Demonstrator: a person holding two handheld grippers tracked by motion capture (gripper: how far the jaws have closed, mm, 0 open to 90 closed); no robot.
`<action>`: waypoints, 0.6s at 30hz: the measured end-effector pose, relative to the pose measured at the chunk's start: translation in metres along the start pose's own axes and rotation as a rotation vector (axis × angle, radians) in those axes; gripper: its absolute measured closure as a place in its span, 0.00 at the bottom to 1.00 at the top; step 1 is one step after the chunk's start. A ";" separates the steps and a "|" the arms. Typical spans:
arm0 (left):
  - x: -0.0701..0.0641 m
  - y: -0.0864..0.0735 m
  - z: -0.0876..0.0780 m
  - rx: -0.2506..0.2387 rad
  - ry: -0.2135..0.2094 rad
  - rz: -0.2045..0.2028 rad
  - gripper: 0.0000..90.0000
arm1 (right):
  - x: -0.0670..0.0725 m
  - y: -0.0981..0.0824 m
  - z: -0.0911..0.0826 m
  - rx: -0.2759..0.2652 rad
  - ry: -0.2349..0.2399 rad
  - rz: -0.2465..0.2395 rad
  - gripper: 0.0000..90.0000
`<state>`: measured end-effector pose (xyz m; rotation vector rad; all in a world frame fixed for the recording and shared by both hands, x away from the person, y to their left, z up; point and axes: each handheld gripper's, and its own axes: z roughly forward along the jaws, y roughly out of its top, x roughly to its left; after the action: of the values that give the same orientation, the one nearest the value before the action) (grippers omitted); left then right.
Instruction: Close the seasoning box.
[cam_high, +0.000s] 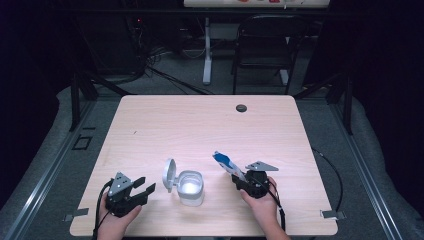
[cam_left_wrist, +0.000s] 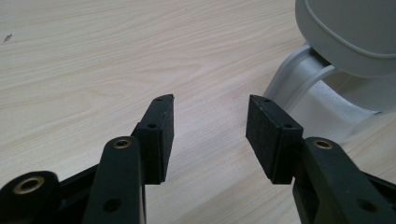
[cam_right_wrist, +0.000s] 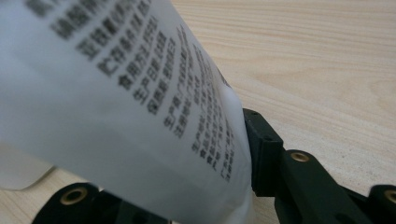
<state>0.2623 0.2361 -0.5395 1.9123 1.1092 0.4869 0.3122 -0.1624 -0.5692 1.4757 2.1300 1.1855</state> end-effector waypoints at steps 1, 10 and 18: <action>0.000 0.000 0.000 0.000 -0.001 0.000 0.58 | 0.000 0.000 0.000 0.001 0.002 0.002 0.72; 0.000 0.000 0.000 0.000 0.000 0.000 0.58 | -0.001 -0.003 0.000 0.002 -0.013 -0.009 0.69; 0.000 0.000 0.000 0.000 -0.001 0.001 0.58 | -0.003 -0.005 -0.001 0.006 -0.028 -0.012 0.63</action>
<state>0.2622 0.2357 -0.5394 1.9125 1.1080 0.4868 0.3095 -0.1661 -0.5727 1.4711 2.1235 1.1481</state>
